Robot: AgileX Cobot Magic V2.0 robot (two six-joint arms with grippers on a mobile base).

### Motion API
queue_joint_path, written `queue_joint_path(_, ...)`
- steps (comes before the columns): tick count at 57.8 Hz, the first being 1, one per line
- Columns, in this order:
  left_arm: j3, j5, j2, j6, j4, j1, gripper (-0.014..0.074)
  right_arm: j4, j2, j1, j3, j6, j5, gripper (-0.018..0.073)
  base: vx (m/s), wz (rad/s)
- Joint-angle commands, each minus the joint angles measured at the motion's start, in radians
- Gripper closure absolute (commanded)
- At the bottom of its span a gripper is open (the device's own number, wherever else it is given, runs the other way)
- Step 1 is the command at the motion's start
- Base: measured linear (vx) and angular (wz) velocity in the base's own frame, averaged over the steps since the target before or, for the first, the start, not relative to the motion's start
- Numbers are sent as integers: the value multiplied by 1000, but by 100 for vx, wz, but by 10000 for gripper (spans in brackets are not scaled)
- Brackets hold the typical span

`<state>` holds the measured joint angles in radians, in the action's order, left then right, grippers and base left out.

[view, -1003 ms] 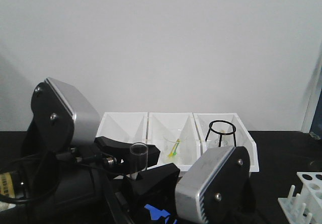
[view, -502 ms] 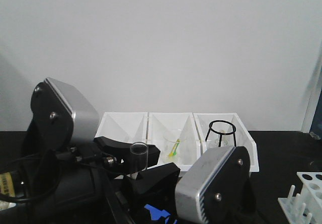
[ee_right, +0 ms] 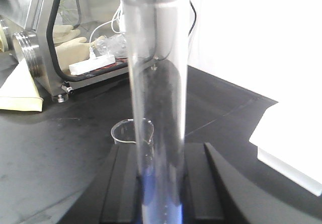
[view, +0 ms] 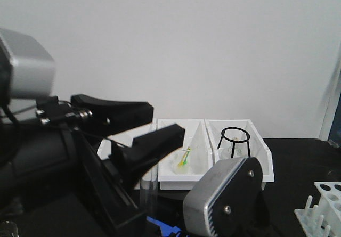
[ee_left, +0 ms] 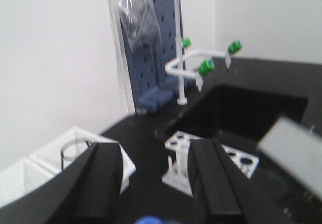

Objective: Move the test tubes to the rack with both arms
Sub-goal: 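Open the left gripper and pull it away from the tube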

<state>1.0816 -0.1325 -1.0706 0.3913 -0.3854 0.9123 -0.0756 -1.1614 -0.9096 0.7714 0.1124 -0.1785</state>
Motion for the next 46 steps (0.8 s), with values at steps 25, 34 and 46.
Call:
queue_joint_path(25,47,-150,173,-12,117,-240,496,0,21,5,36,-5,-77,567,0,0)
queue_joint_path(34,45,-282,184,-90,202,-353,619,-1,21,5,36,-5,-73,567,0,0)
queue_joint_path(46,-7,-357,245,-242,385,-453,619,0,21,5,36,-42,-74,567,0,0)
